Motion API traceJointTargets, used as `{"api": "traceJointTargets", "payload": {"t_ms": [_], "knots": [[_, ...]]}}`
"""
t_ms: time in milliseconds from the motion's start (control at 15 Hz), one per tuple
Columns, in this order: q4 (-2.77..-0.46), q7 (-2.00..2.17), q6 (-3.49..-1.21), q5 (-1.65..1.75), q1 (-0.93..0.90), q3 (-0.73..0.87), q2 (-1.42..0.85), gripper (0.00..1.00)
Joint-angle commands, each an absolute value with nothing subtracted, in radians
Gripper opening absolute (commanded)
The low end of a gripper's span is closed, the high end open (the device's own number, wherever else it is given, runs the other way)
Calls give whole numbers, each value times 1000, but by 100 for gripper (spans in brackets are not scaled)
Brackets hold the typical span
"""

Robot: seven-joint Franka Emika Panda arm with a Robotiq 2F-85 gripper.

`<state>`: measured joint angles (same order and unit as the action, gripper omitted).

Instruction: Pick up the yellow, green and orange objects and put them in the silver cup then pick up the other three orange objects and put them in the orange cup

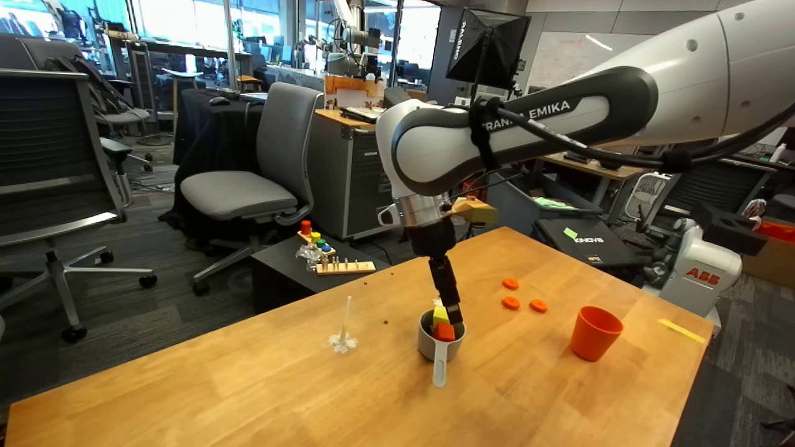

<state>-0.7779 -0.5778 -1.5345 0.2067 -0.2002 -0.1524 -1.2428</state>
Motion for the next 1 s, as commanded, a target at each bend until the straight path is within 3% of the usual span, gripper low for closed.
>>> {"api": "traceJointTargets", "payload": {"t_ms": [0, 600, 933], "knots": [[-765, -566, -1497, 197, -197, -154, -1231, 100], [-838, -438, -1510, 338, -176, -6, -1086, 100], [-919, -358, -1529, 288, -64, 36, -1011, 100]]}}
